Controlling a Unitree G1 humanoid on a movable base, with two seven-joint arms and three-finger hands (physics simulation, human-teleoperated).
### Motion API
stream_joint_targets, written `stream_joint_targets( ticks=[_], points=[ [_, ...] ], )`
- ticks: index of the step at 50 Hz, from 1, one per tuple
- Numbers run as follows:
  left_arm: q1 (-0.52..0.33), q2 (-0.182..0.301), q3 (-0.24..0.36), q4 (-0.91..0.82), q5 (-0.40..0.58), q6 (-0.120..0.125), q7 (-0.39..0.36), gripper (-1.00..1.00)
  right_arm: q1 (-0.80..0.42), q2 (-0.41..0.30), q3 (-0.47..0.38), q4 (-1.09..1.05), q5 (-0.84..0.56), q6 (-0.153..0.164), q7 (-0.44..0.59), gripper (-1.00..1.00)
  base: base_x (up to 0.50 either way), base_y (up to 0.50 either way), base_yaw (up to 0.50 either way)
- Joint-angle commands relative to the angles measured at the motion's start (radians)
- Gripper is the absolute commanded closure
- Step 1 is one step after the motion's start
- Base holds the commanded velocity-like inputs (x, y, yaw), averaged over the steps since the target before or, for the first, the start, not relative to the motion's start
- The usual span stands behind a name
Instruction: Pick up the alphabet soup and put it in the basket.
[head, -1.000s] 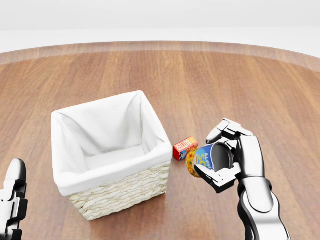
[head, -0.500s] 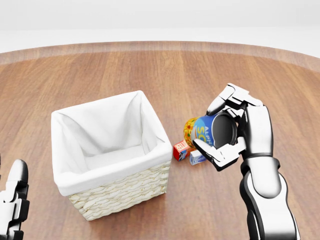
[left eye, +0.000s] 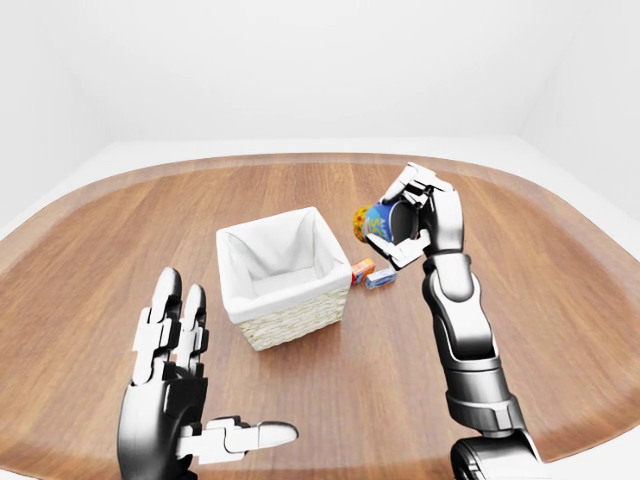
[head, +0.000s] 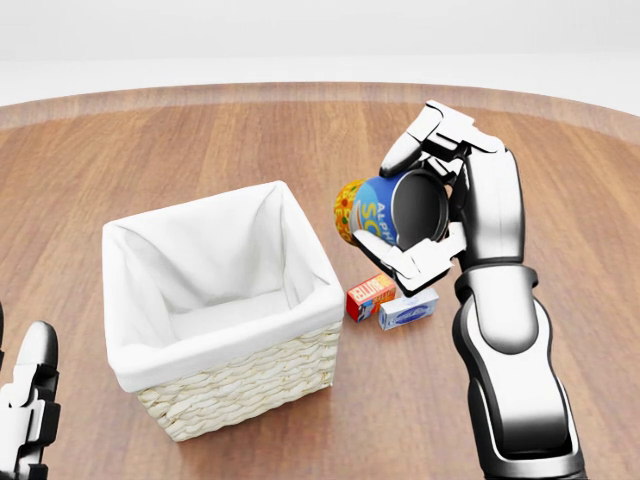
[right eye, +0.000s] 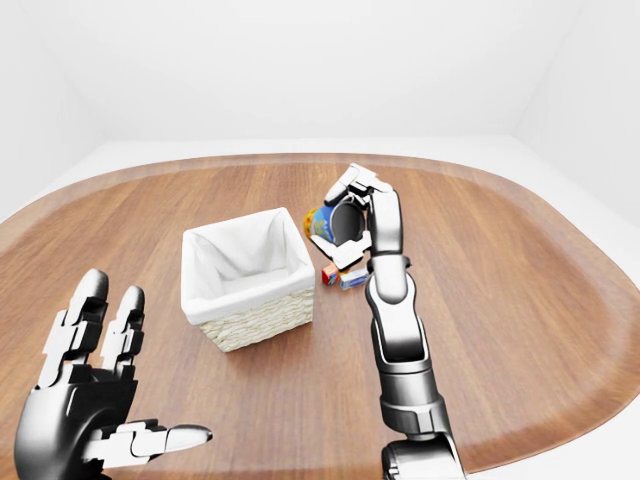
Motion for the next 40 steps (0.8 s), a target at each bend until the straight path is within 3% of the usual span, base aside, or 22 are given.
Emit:
stream_joint_targets(
  ticks=[1,20,40],
  points=[
    [0.008,0.001,-0.003,-0.002,0.0,0.0,-0.005,-1.0,-0.07,0.027,0.032,0.055,-0.072,0.0,-0.02,1.0,0.0,0.0,0.0],
    [0.018,-0.002,0.004,-0.009,-0.007,0.0,-0.013,-1.0,-0.143,0.097,0.085,0.087,-0.149,0.0,-0.027,1.0,0.0,0.0,0.0],
    [0.03,-0.007,0.008,-0.014,-0.013,0.0,-0.027,-1.0,-0.311,0.161,0.102,0.441,-0.174,0.0,-0.104,1.0,0.0,0.0,0.0]
  ],
)
